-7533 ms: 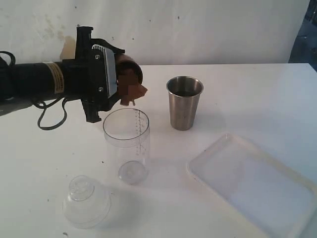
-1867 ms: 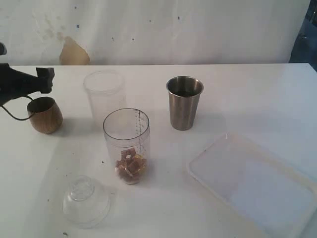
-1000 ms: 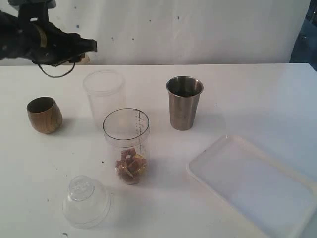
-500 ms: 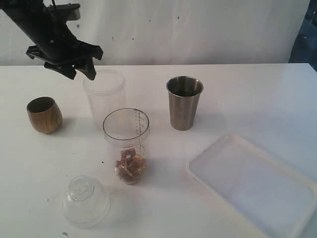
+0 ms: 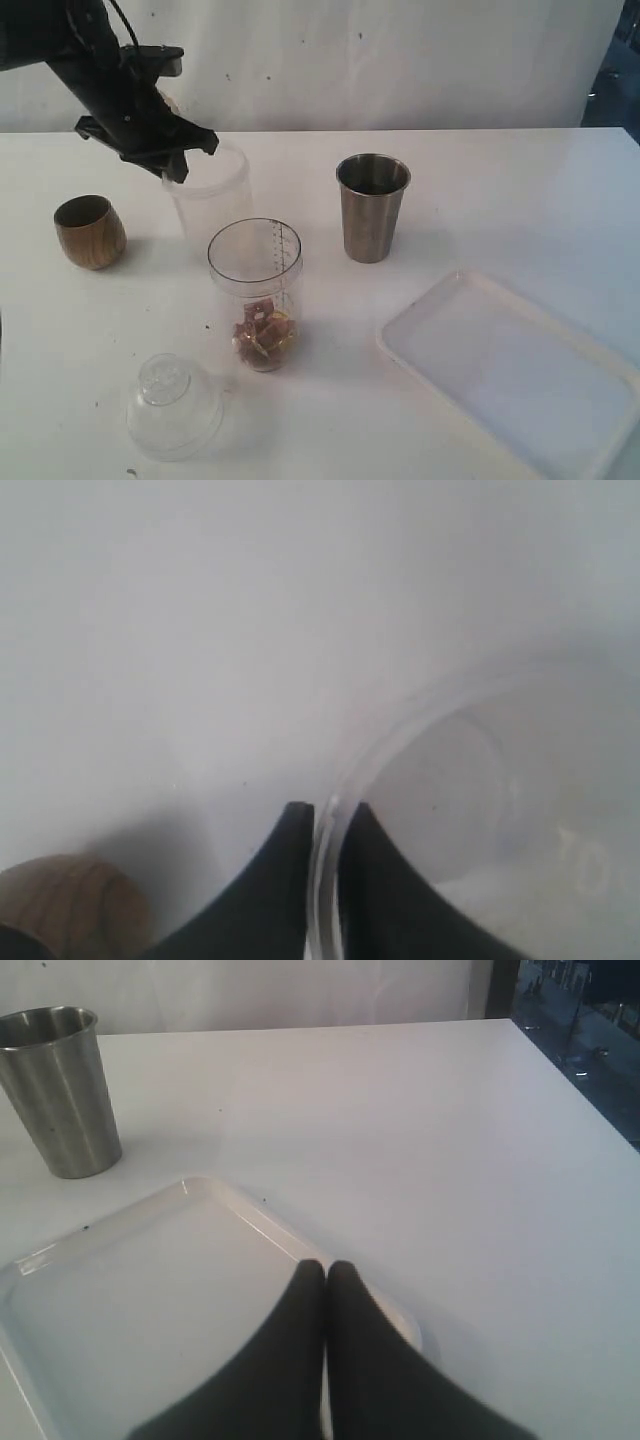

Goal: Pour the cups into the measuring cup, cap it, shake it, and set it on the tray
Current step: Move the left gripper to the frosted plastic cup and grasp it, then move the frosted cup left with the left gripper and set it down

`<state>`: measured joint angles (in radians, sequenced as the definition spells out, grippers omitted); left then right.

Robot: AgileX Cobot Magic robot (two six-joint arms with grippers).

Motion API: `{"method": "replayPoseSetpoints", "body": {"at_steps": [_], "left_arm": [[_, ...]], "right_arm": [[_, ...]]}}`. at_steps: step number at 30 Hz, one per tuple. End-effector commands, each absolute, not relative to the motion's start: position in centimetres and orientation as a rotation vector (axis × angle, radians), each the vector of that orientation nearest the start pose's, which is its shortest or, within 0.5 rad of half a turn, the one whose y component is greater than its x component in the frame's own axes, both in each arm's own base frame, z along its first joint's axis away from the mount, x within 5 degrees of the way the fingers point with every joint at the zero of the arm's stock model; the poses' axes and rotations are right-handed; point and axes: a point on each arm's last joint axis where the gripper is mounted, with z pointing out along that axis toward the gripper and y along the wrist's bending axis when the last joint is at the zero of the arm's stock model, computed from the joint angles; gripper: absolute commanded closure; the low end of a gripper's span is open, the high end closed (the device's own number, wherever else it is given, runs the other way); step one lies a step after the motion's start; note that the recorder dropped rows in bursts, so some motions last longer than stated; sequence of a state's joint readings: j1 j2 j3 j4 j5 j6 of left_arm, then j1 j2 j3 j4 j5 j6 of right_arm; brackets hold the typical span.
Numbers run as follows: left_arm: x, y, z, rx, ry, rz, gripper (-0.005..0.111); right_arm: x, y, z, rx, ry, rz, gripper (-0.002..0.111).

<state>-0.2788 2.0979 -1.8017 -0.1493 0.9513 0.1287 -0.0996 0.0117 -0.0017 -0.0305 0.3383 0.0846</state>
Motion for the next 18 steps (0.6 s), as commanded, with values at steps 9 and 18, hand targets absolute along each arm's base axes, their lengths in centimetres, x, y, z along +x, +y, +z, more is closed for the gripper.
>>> {"method": "replayPoseSetpoints", "body": {"at_steps": [9,18], "left_arm": [[40.6,-12.9,31.5,0.531,2.584,-0.224,0.106],[32.2,-9.7,36.3,0.478,2.669,-0.124,0.106]], "right_arm": [[5.4,-0.6,18.2,0.145,1.824,-0.045,0.108],[5.4,-0.6,18.2,0.145,1.824,-0.045,0.108]]}}
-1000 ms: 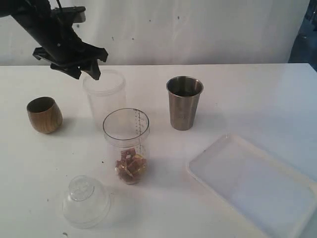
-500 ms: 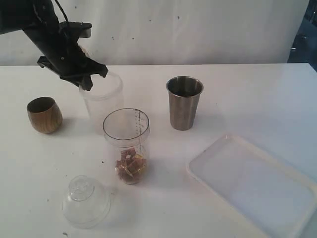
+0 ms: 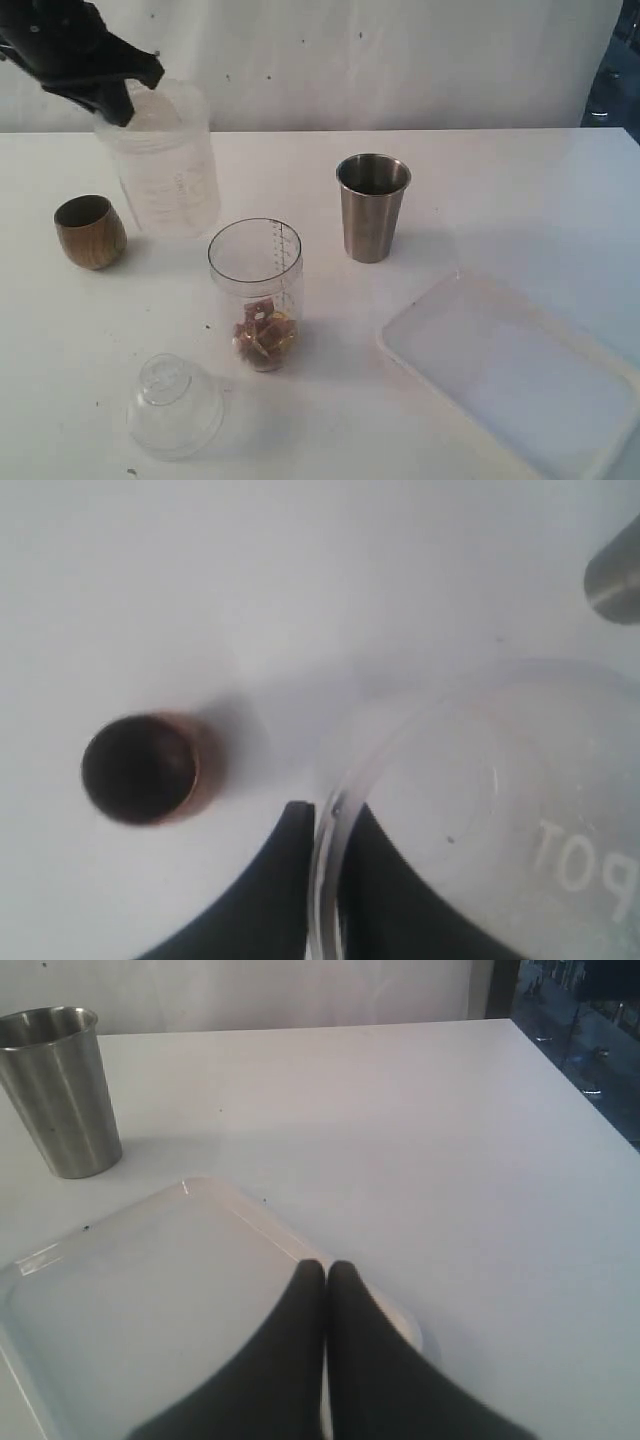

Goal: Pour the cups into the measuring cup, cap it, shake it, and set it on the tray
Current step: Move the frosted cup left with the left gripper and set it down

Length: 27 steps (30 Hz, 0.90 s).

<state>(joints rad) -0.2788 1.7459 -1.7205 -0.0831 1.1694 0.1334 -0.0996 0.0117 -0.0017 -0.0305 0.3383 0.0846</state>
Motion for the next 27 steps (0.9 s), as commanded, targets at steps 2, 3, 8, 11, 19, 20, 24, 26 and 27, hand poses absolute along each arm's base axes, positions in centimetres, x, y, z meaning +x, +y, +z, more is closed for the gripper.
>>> {"method": "replayPoseSetpoints", "body": {"at_steps": [2,3,8,11,19,20,24,26,27], "left_arm": [[30.2,-9.3,36.0,0.475,2.695,-0.143,0.106],[29.4,-9.0,35.7,0.469,2.71,-0.143,0.106],[26.1,-6.8,32.6,0.377,2.794,0.036,0.107],[25.1,-6.1,30.3,0.333,2.81,0.107,0.107],[24.9,-6.5,24.0,0.235,2.749,-0.009,0.107],[24.9,-6.5,23.8,0.242,2.754,0.001,0.107],[25.0,-6.1,23.5,0.24,2.769,0.072,0.107],[25.2,-6.1,23.6,0.243,2.753,0.079,0.104],[25.2,-6.1,23.6,0.247,2.748,0.082,0.1]], "right_arm": [[5.4,-0.6,18.2,0.145,1.824,-0.045,0.108],[5.4,-0.6,18.2,0.145,1.824,-0.045,0.108],[5.4,-0.6,18.2,0.145,1.824,-0.045,0.108],[5.4,-0.6,18.2,0.145,1.824,-0.045,0.108],[5.4,-0.6,18.2,0.144,1.824,-0.047,0.108],[5.4,-0.6,18.2,0.144,1.824,-0.047,0.108],[5.4,-0.6,18.2,0.144,1.824,-0.047,0.108],[5.4,-0.6,18.2,0.144,1.824,-0.047,0.108],[5.4,-0.6,18.2,0.144,1.824,-0.047,0.108]]}}
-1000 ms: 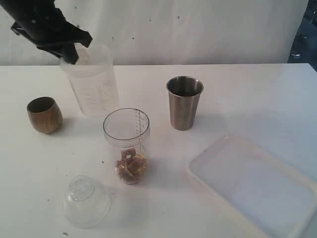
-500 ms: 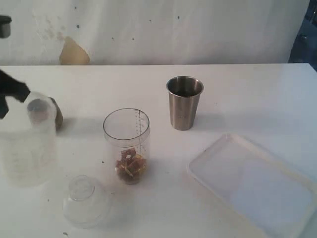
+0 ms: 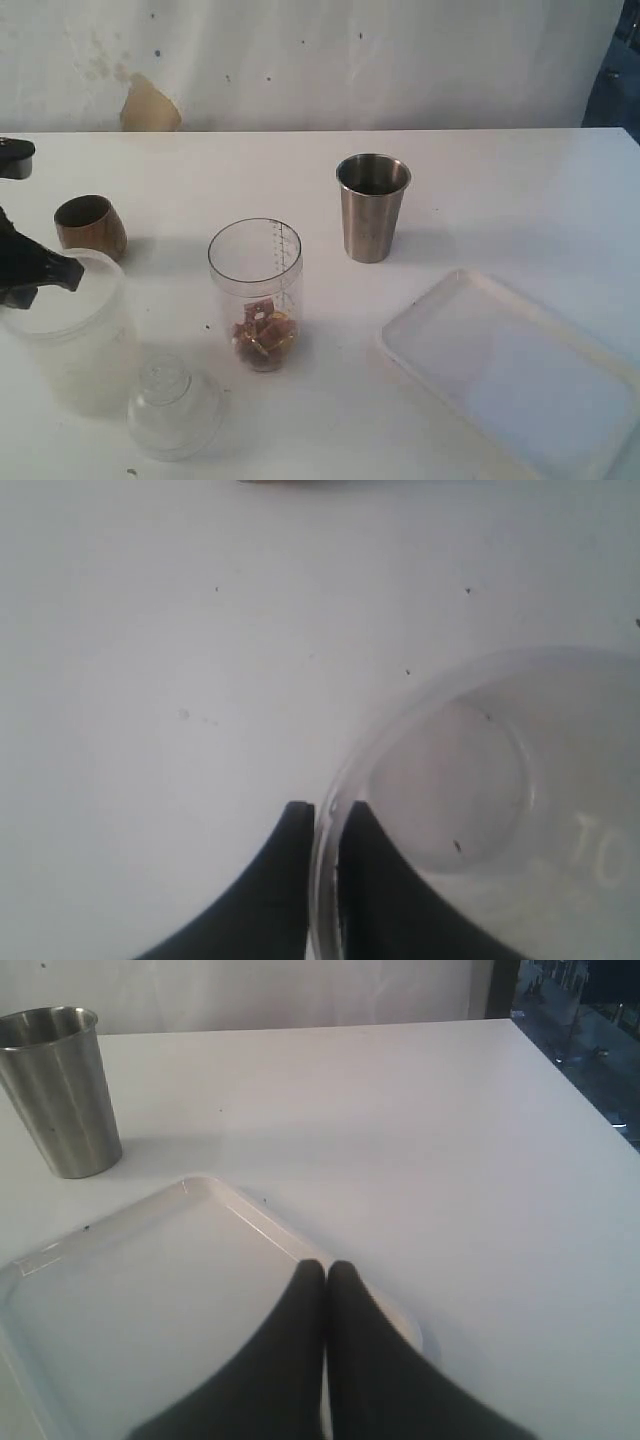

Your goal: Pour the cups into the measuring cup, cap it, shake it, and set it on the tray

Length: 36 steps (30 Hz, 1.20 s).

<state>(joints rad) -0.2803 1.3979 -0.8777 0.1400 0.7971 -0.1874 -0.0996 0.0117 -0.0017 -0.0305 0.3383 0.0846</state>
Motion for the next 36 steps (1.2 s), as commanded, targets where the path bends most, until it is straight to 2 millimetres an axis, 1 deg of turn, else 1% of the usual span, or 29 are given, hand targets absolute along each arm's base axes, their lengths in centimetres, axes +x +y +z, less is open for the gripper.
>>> {"method": "replayPoseSetpoints", "body": {"at_steps": [1,5,8,11,13,16,18,19,20,21,22,23,24,25,26,27,28,30,31,32,34,36], "left_arm": [[25.3,-6.1,23.6,0.245,2.743,0.082,0.095],[25.4,-5.8,24.1,0.208,2.746,0.117,0.072],[25.5,-5.8,24.7,0.205,2.762,0.134,0.057],[25.8,-5.8,25.5,0.198,2.758,0.138,0.048],[26.1,-5.9,26.3,0.195,2.739,0.129,0.044],[26.1,-6.1,28.1,0.201,2.697,0.089,0.042],[25.6,-6.1,29.6,0.207,2.641,0.06,0.046],[25.2,-6.0,30.5,0.204,2.601,0.048,0.051],[24.6,-5.8,31.4,0.198,2.556,0.034,0.06],[23.0,-5.4,33.0,0.189,2.457,0.004,0.079],[21.9,-5.1,33.8,0.184,2.399,-0.016,0.091],[19.4,-4.5,35.1,0.173,2.271,-0.057,0.106],[18.1,-4.2,35.4,0.169,2.202,-0.082,0.106],[15.8,-3.8,35.8,0.155,2.06,-0.139,0.106],[14.5,-3.5,35.7,0.15,1.98,-0.166,0.106],[12.4,-3.1,35.4,0.144,1.837,-0.209,0.106],[11.3,-2.9,35.0,0.142,1.756,-0.229,0.106],[8.1,-2.2,32.8,0.113,1.529,-0.306,0.106],[7.4,-2.1,32.0,0.082,1.473,-0.354,0.106],[6.8,-1.9,30.7,0.052,1.452,-0.396,0.106],[6.3,-1.8,28.9,0.047,1.459,-0.401,0.106],[6.3,-1.8,28.0,0.042,1.474,-0.405,0.106]], "right_arm": [[5.4,-0.6,18.2,0.144,1.824,-0.047,0.108],[5.4,-0.6,18.2,0.144,1.824,-0.047,0.108],[5.4,-0.6,18.2,0.144,1.824,-0.047,0.108],[5.4,-0.6,18.2,0.144,1.824,-0.047,0.108],[5.4,-0.6,18.2,0.146,1.823,-0.043,0.108],[5.4,-0.6,18.2,0.146,1.823,-0.043,0.108],[5.4,-0.6,18.2,0.146,1.823,-0.043,0.108],[5.4,-0.6,18.2,0.146,1.823,-0.043,0.108],[5.4,-0.6,18.2,0.146,1.823,-0.043,0.108],[5.4,-0.6,18.2,0.146,1.823,-0.043,0.108],[5.4,-0.6,18.2,0.146,1.823,-0.043,0.108],[5.4,-0.6,18.2,0.146,1.823,-0.043,0.108],[5.4,-0.6,18.2,0.146,1.823,-0.043,0.108],[5.4,-0.6,18.2,0.146,1.823,-0.043,0.108],[5.4,-0.6,18.2,0.146,1.823,-0.043,0.108],[5.4,-0.6,18.2,0.146,1.823,-0.043,0.108],[5.4,-0.6,18.2,0.146,1.823,-0.043,0.108],[5.4,-0.6,18.2,0.144,1.824,-0.046,0.108],[5.4,-0.6,18.2,0.144,1.824,-0.046,0.108],[5.4,-0.6,18.2,0.144,1.824,-0.046,0.108],[5.4,-0.6,18.2,0.144,1.824,-0.046,0.108],[5.4,-0.6,18.2,0.144,1.824,-0.046,0.108]]}}
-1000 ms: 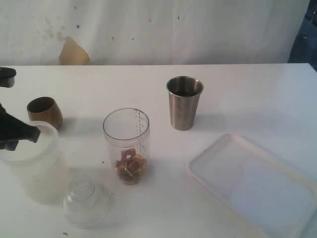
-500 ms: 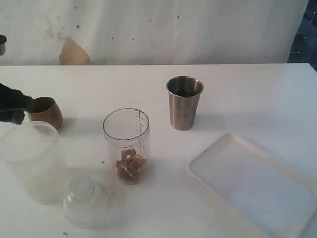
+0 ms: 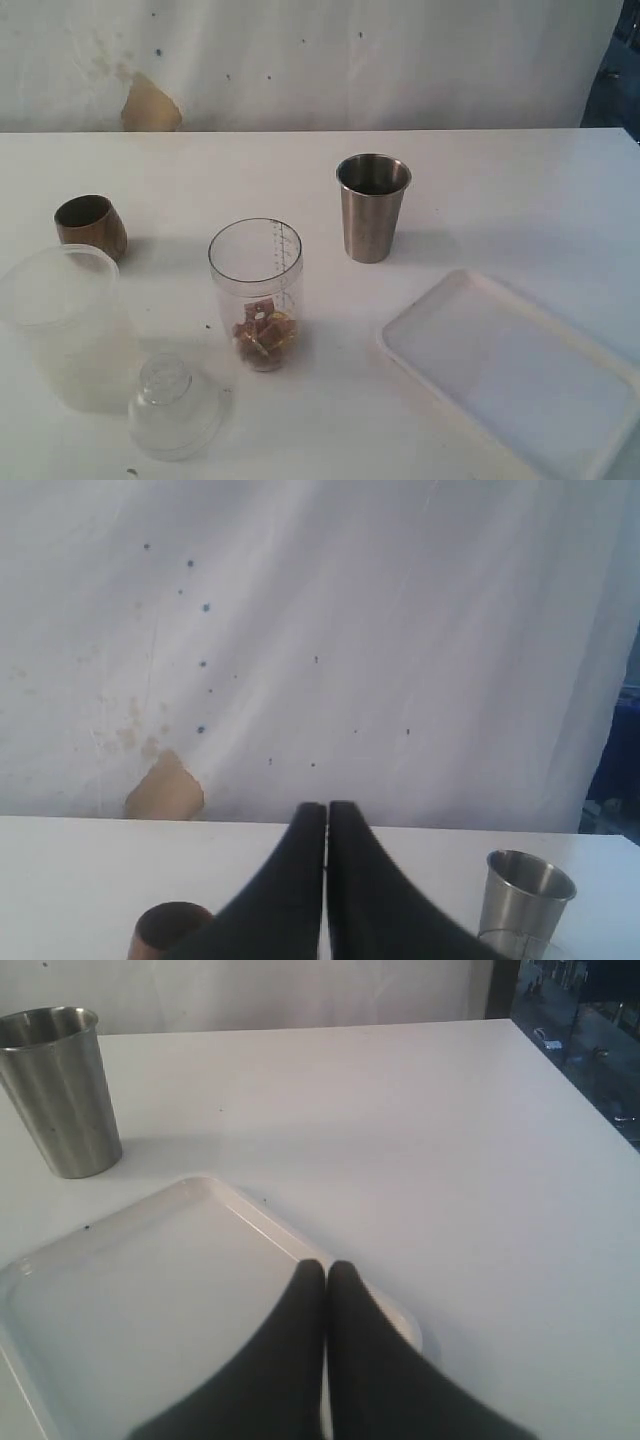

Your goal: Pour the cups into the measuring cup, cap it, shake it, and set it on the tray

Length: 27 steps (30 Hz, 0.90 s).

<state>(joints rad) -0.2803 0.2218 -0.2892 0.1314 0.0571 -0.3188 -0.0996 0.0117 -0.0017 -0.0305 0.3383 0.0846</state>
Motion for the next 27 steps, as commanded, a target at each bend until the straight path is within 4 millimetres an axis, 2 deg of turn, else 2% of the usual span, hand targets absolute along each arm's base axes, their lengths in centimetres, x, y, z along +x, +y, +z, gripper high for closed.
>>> {"method": "replayPoseSetpoints", "body": {"at_steps": [1,8,11,16,20,22,25,27], "left_arm": [[6.3,-1.8,27.8,0.042,1.483,-0.404,0.106],[6.3,-1.9,27.4,0.05,1.478,-0.413,0.106],[6.3,-1.2,25.7,0.05,1.493,-0.24,0.106],[6.0,-0.2,23.7,-0.066,1.496,-0.114,0.106],[5.7,0.3,21.5,-0.074,1.514,-0.006,0.106],[5.6,0.4,21.0,-0.068,1.52,0.027,0.106],[5.6,0.5,19.5,-0.056,1.688,0.067,0.106],[5.5,0.5,19.2,0.006,1.714,0.123,0.106]], "right_arm": [[5.4,-0.6,18.2,0.144,1.824,-0.046,0.108],[5.4,-0.6,18.2,0.146,1.823,-0.044,0.108],[5.4,-0.6,18.2,0.146,1.823,-0.044,0.108],[5.4,-0.6,18.2,0.146,1.823,-0.044,0.108],[5.4,-0.6,18.2,0.146,1.823,-0.044,0.108],[5.4,-0.6,18.2,0.146,1.823,-0.044,0.108],[5.4,-0.6,18.2,0.146,1.823,-0.044,0.108],[5.4,-0.6,18.2,0.146,1.823,-0.044,0.108]]}}
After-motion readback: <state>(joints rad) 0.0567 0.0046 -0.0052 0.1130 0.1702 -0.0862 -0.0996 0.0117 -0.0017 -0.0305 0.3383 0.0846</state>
